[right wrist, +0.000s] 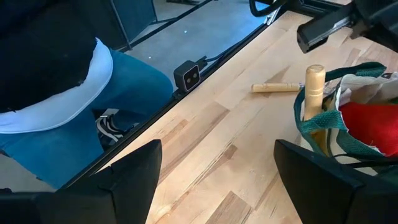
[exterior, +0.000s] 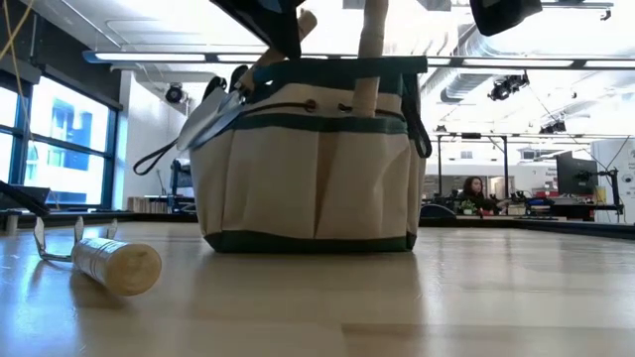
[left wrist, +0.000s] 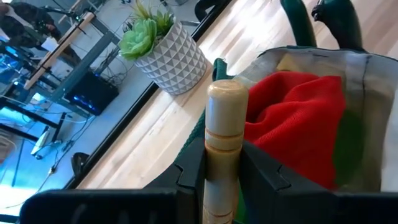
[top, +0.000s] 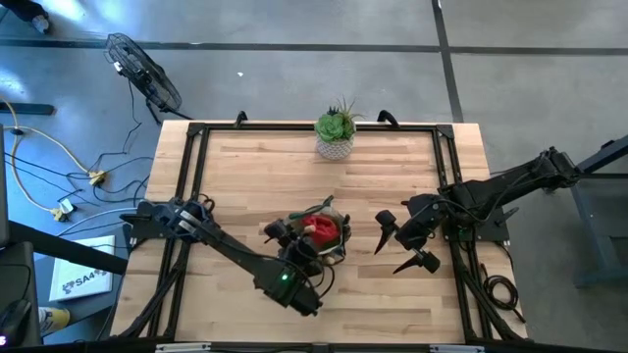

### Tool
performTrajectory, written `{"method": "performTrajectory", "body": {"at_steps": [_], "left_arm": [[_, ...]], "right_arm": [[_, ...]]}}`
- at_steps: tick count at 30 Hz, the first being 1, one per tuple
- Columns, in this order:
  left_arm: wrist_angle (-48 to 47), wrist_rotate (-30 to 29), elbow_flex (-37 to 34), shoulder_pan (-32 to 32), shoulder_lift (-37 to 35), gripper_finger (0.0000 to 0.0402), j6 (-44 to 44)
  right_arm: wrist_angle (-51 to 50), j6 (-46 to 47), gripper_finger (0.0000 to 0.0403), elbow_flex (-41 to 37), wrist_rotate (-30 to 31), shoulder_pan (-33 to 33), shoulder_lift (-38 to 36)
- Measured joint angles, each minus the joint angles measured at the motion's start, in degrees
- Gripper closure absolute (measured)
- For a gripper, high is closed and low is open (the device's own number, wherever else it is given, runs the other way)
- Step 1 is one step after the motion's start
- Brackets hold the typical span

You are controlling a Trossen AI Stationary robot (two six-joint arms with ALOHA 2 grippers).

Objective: Pick & Place Garden tools in Gardening bag
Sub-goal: Put the light brown trowel into the white gardening bag

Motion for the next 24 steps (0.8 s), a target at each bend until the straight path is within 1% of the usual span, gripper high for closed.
{"method": "performTrajectory", "body": {"at_steps": [4,6,9,12,15,18,24], "left_arm": [[0.0,0.4,0.0,0.2,0.0,0.0338,-0.7],[0.0,2.2,0.0,-0.1,0.0,0.0338,-1.7],[0.0,4.8,0.0,-1.9,0.0,0.0338,-3.5],[0.0,4.5,1.1,-4.5,0.0,0.0338,-6.8],[0.0,0.8,3.2,-6.8,0.0,0.0338,-10.2],[0.0,-3.7,3.7,-8.2,0.0,0.0338,-14.7],[0.5,-9.6,3.8,-8.0,1.3,0.0338,-22.2]], "right_arm": [[0.0,0.1,0.0101,0.0,0.0,0.0,0.0],[0.0,0.1,0.0101,0.0,0.0,0.0,0.0],[0.0,0.1,0.0101,0.0,-0.2,0.0,0.0],[0.0,0.1,0.0101,0.0,-0.2,0.0,0.0],[0.0,0.0,0.0101,0.0,-0.2,0.0,0.0],[0.4,0.0,0.0101,0.0,-0.2,0.0,0.0],[1.5,0.0,0.0102,0.0,-0.2,0.0,0.0]]}}
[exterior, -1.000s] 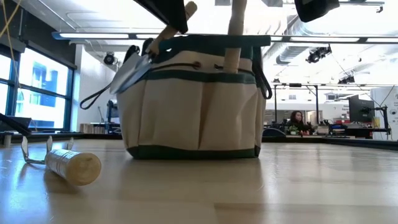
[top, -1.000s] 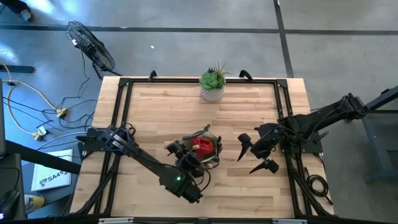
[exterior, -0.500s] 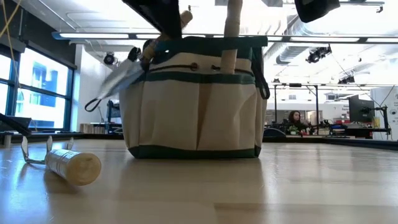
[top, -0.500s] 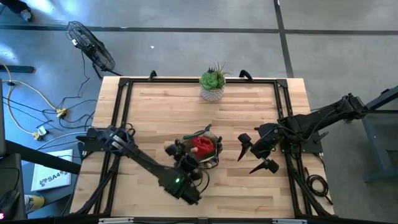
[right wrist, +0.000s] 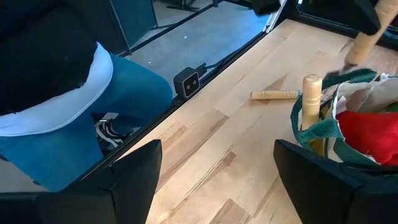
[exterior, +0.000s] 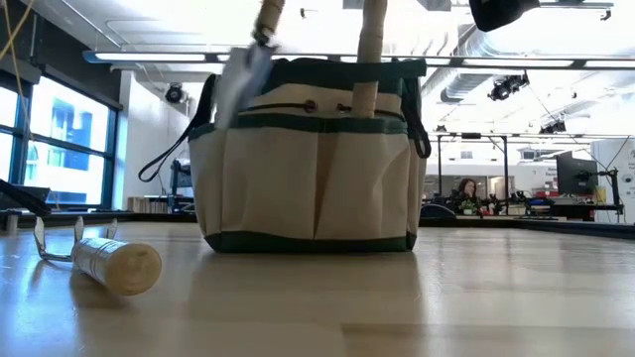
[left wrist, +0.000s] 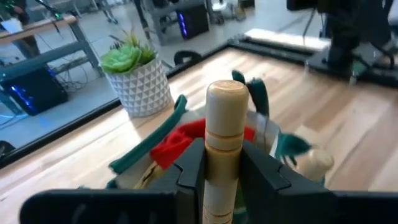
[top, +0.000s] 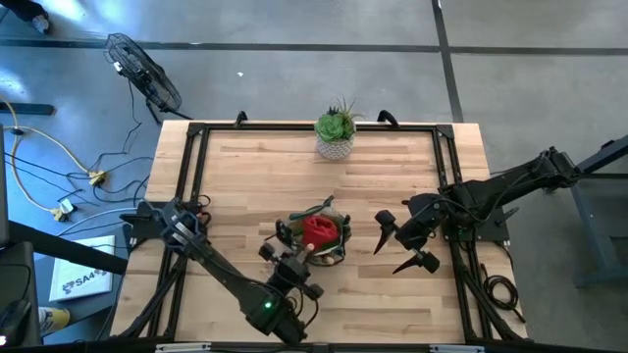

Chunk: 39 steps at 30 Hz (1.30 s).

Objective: Pick & Place Garden tools in Gardening bag
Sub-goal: Put the light brown trowel into the white gardening bag

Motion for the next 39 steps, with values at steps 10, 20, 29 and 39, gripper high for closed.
{"method": "performTrajectory", "body": {"at_steps": [10,20,29,39], "left_arm": [[0.9,-5.8,0.0,2.7,2.0,0.0338,-1.3],[-0.3,-5.8,0.0,2.2,1.5,0.0338,-1.8],[-0.4,-8.6,0.0,2.2,1.1,0.0338,-0.5],[-0.5,-10.8,0.0,2.7,1.1,0.0338,0.2]], "right_arm": [[0.0,0.0,0.0142,0.0,-0.7,0.0,0.0],[-0.1,0.0,0.0168,0.0,-0.7,0.0,0.0],[-0.2,0.0,0.0168,0.0,-0.9,0.0,0.0],[-0.2,-0.1,0.0169,0.0,-0.7,0.0,0.0]]}}
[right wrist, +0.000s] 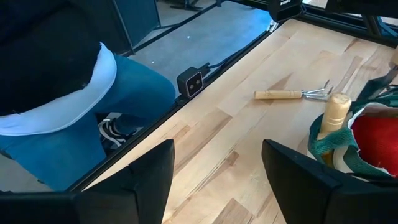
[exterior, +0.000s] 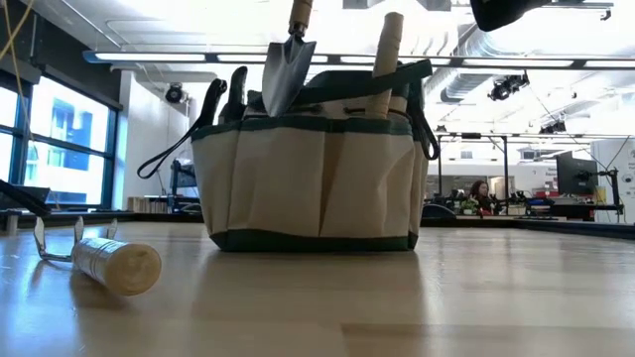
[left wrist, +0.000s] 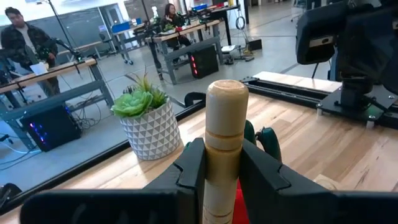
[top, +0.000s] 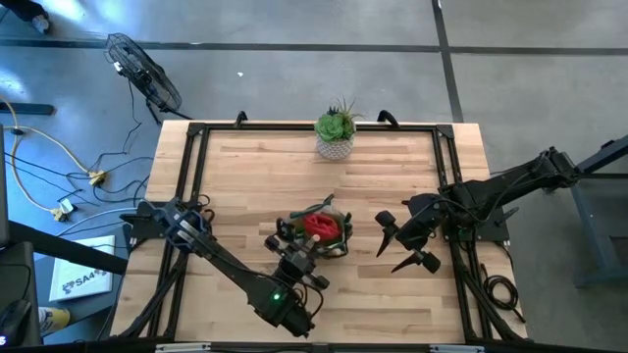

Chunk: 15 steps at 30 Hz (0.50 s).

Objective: Pick & Place Garden tools in Gardening bag
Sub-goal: Put the light brown trowel into the white gardening bag

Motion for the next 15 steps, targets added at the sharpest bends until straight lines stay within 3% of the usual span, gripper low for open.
{"method": "performTrajectory", "body": {"at_steps": [15], "left_arm": [[1.6,2.1,0.0,0.0,0.0,0.0338,1.4]], "right_arm": [[0.0,-0.3,0.0168,0.0,0.1,0.0,0.0]]}}
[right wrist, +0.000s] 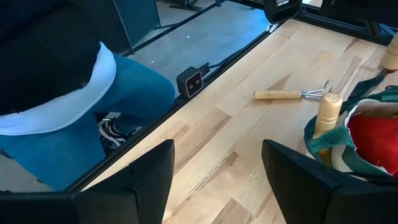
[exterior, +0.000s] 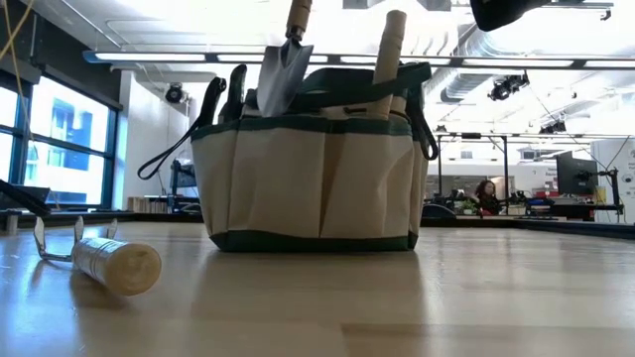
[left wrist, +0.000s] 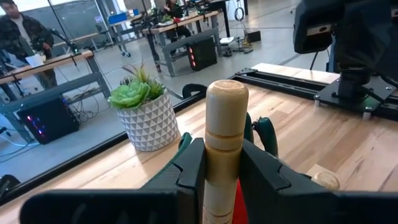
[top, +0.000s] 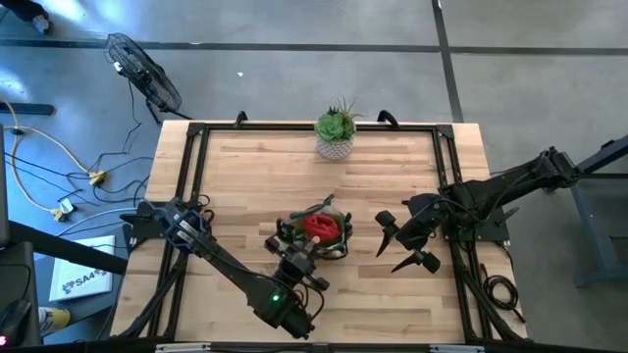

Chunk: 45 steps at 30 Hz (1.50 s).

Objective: Pick & Place Garden tools in Gardening bag
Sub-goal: Put the light brown trowel into the white gardening bag

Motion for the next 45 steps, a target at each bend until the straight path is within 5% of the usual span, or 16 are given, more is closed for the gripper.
{"method": "performTrajectory", "body": {"at_steps": [40,45], "left_arm": [[7.7,7.3,-5.0,1.1,3.8,0.0338,-0.6],[7.2,9.7,-4.9,1.1,3.8,0.0296,-0.5]], "right_arm": [[-1.3,0.5,0.017,0.0,-0.2,0.0,0.0],[-1.3,1.0,0.017,0.0,-0.3,0.0,0.0]]}}
